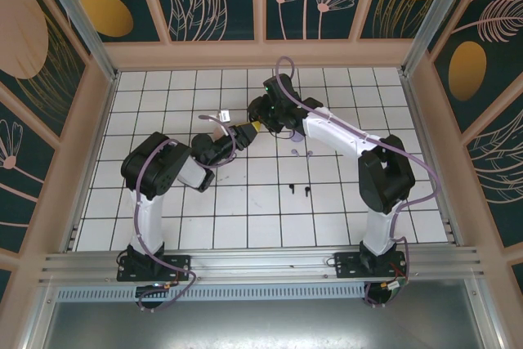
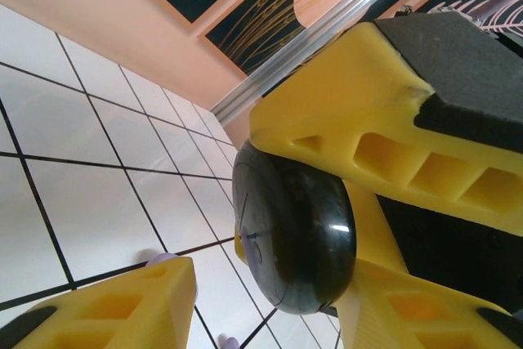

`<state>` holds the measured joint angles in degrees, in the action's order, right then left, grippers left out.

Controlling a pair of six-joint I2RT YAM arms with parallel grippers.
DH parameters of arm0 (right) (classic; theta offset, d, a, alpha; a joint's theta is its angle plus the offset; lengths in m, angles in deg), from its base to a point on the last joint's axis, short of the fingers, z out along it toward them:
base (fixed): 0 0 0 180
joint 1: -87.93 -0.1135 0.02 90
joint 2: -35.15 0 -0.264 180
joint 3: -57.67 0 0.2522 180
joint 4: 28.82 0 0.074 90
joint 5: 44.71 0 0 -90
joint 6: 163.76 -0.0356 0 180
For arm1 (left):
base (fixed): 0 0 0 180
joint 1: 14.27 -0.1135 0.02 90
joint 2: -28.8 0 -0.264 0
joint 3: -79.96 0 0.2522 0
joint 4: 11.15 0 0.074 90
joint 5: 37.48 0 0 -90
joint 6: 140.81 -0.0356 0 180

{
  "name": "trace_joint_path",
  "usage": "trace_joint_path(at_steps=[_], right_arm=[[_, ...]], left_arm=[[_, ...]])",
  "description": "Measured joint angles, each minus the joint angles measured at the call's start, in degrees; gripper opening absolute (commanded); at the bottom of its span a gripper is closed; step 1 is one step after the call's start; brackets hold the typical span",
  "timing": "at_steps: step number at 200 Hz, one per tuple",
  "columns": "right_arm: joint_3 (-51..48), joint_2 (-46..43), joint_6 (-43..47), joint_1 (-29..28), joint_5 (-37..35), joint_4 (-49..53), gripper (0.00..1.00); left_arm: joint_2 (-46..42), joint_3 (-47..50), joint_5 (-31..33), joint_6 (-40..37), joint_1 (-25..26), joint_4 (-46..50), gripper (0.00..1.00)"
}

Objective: Insert the wireless bluetooth earbuds into the charging case

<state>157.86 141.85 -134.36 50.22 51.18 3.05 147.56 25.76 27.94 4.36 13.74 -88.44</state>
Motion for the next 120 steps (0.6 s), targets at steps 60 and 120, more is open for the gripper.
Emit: trace_joint_path(at_steps=[60,120], right_arm=[[0.00,0.00,0.00,0.00,-0.02,-0.37,0.31],[-0.28,0.00,-0.04,0.00,-0.22,-1.14,0.31]], left_arm=[[0.24,-0.50,0.70,0.66,0.26,-0.48,0.40],[0.24,-0.50,2.10,0.66,0.46,-0.55,0.45]])
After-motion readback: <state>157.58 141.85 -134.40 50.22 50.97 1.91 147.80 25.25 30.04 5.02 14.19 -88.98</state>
